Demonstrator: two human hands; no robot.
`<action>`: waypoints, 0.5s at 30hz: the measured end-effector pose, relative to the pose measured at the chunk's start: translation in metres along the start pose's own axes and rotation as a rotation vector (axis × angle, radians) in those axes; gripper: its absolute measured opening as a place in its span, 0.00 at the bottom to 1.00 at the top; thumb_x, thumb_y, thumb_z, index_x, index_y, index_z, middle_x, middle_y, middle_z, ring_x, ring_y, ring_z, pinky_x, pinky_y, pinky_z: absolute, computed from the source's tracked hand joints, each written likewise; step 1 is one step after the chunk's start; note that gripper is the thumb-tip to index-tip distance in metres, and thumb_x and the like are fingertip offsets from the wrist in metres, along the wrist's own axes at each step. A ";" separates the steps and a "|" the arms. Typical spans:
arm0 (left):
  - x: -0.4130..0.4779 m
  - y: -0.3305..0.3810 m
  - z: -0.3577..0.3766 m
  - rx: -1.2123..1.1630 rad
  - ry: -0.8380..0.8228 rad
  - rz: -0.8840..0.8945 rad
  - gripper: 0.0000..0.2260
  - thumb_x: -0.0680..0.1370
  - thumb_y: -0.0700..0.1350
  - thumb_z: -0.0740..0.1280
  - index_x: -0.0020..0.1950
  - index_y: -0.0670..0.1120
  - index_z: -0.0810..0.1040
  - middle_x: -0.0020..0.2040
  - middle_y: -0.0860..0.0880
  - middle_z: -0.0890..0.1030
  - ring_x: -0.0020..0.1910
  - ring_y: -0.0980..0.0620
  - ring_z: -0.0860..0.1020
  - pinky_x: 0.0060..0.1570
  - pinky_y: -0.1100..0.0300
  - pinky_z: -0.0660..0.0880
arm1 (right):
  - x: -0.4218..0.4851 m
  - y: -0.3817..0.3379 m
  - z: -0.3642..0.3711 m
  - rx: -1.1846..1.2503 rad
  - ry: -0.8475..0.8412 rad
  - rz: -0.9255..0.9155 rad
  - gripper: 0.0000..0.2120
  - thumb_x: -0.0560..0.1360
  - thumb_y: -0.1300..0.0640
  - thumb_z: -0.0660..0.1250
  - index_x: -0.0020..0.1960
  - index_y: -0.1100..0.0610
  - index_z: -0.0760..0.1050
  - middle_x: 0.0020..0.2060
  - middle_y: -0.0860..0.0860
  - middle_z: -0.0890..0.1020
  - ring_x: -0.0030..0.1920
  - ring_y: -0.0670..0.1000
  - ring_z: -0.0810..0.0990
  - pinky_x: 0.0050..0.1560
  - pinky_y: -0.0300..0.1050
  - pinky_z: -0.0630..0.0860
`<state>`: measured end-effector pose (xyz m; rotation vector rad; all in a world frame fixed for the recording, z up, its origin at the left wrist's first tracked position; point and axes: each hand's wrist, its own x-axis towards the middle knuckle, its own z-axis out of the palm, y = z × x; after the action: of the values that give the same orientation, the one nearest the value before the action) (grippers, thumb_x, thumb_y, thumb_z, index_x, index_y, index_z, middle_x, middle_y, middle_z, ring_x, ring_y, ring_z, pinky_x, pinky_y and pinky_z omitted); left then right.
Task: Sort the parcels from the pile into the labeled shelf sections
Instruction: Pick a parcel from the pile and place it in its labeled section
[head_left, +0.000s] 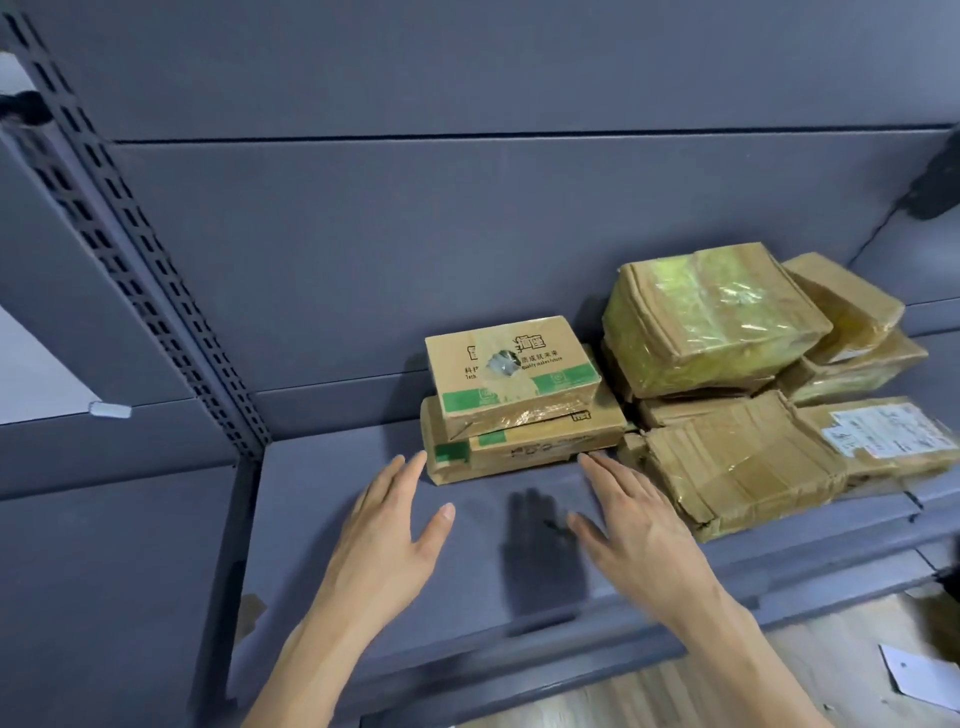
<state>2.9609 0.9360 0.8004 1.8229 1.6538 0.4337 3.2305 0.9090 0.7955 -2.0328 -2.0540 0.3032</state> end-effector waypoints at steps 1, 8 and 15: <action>0.008 -0.001 -0.003 0.001 -0.001 0.010 0.31 0.83 0.62 0.58 0.83 0.61 0.50 0.84 0.59 0.51 0.82 0.57 0.51 0.77 0.54 0.57 | 0.004 -0.002 -0.003 0.002 0.002 0.013 0.33 0.82 0.43 0.60 0.82 0.54 0.55 0.79 0.48 0.62 0.78 0.50 0.59 0.75 0.42 0.55; 0.049 0.010 -0.015 -0.067 0.049 0.025 0.31 0.83 0.65 0.56 0.83 0.59 0.52 0.83 0.60 0.56 0.80 0.58 0.58 0.72 0.54 0.63 | 0.047 -0.009 -0.031 0.106 0.052 0.084 0.35 0.80 0.36 0.56 0.80 0.56 0.59 0.76 0.53 0.67 0.74 0.57 0.65 0.73 0.51 0.63; 0.083 0.027 -0.009 -0.141 0.026 -0.116 0.33 0.81 0.70 0.50 0.84 0.57 0.52 0.83 0.56 0.60 0.81 0.54 0.59 0.74 0.49 0.62 | 0.086 0.002 -0.034 0.149 -0.013 0.107 0.40 0.80 0.34 0.52 0.82 0.57 0.49 0.79 0.56 0.61 0.77 0.59 0.60 0.74 0.53 0.60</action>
<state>2.9890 1.0184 0.8109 1.6165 1.6917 0.5120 3.2418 0.9947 0.8287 -2.0584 -1.8723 0.4747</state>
